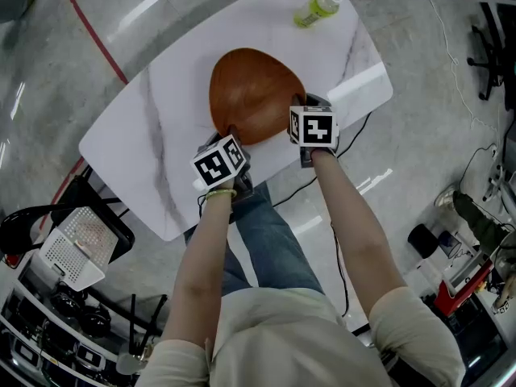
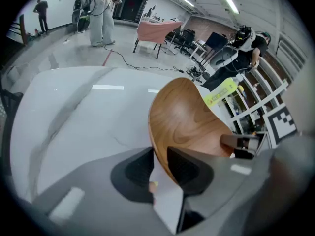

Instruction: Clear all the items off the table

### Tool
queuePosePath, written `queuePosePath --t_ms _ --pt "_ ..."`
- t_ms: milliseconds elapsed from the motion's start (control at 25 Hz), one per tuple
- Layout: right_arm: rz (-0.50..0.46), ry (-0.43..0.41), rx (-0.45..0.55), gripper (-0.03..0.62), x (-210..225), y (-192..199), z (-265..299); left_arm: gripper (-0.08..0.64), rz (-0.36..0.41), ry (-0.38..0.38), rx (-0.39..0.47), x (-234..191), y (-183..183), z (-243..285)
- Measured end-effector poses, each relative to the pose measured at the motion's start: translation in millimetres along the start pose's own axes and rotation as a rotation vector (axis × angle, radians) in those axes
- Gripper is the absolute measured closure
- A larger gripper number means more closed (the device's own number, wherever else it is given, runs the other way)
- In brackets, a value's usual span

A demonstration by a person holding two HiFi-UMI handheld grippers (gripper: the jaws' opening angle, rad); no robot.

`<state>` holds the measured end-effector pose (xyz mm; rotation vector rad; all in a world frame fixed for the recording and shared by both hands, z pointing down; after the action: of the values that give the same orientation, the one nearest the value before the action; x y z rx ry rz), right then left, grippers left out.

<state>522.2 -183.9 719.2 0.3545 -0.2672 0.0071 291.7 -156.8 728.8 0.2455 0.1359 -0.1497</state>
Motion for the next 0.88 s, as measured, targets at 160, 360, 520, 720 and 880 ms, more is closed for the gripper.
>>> queuePosePath --t_ms 160,360,520,720,880 --pt "0.005 -0.004 0.005 0.549 -8.7 7.8 -9.4 0.474 0.004 -0.001 0.003 -7.2 5.6 -9.4" --pt "0.018 -0.012 0.026 0.552 -20.7 18.1 -29.3 0.476 0.012 0.000 0.016 -14.3 15.6 -29.7" --pt "0.026 -0.014 0.029 0.552 -30.0 23.4 -44.3 0.476 0.019 0.005 0.024 -19.2 18.7 -46.7" --pt "0.029 -0.014 0.045 0.552 -39.6 22.9 -64.3 0.476 0.024 0.015 0.046 -21.0 17.5 -68.6" --pt "0.027 -0.013 0.064 0.552 -52.1 19.2 -83.7 0.474 0.024 0.024 0.067 -25.4 15.5 -90.6"
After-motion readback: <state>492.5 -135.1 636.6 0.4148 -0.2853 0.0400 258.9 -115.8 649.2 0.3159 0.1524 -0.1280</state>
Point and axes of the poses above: the fingertips, and each gripper's own axes: z forward along the fingers, x to its right, y out of its underside, the point moved 7 cm from there along -z, backward along the fingers, and after that the axes turned 12 degrees about -y, right-handed, at the moved point
